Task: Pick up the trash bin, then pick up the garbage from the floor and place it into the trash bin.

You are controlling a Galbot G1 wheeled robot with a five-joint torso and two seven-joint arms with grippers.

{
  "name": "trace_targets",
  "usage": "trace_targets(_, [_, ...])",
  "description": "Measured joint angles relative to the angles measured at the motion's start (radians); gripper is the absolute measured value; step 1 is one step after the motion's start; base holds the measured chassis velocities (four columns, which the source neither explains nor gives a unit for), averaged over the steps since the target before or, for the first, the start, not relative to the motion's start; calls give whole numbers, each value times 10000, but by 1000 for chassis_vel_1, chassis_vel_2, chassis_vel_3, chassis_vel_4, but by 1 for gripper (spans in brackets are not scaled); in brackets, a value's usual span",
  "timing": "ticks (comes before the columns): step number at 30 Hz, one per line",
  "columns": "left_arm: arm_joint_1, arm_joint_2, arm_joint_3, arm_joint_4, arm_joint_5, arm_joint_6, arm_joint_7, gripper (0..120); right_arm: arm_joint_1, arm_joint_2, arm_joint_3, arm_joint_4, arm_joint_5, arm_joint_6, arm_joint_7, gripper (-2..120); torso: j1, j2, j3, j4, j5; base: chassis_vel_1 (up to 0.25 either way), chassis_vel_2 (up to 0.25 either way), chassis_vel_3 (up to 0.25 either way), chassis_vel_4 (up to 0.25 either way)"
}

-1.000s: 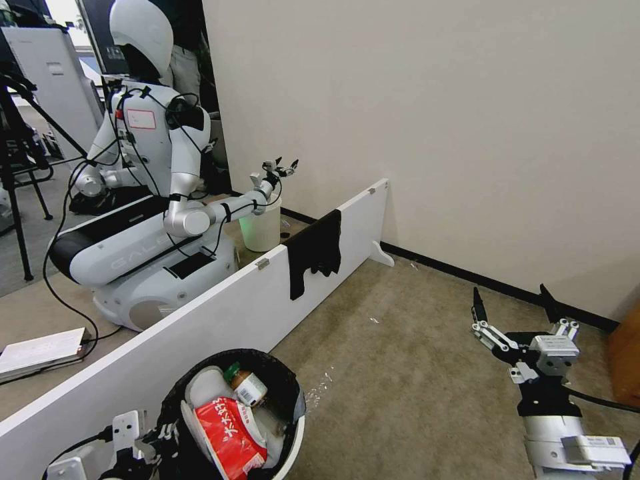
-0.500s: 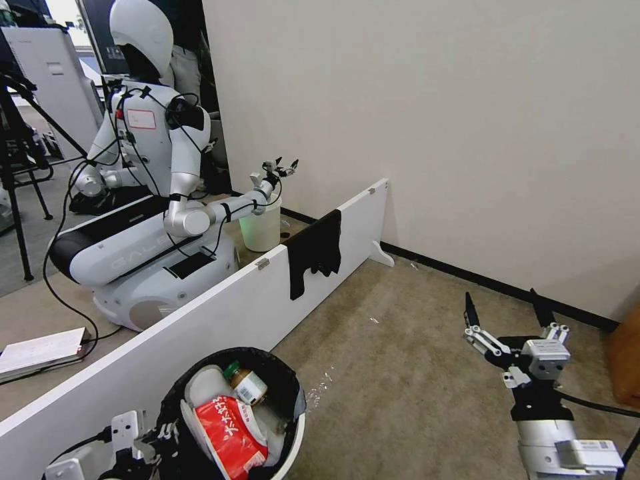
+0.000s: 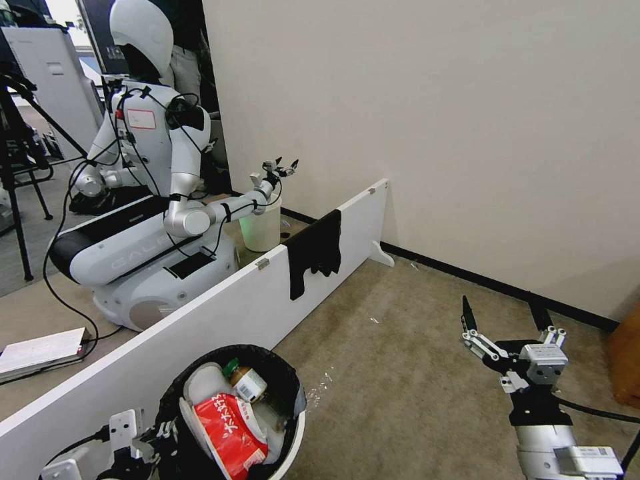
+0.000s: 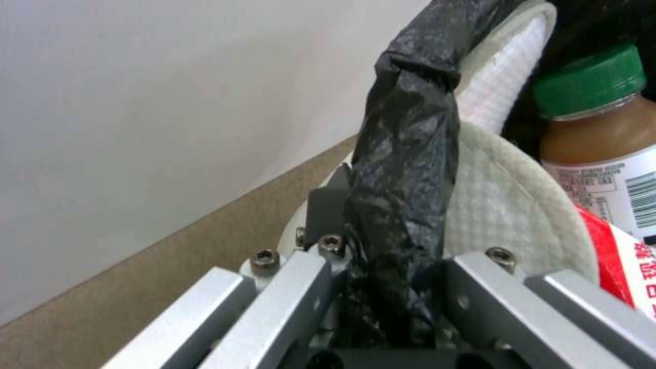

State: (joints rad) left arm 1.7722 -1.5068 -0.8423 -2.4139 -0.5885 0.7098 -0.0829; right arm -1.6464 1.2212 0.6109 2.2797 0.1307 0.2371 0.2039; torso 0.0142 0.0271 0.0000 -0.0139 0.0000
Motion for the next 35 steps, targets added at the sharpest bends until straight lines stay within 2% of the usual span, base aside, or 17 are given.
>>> trace_targets(35, [129,-118,0,-181,-2,34,0,1,-105,265,-36,-16,-128,119,-37,97,0,-2,1,0,0,0,0,0,0])
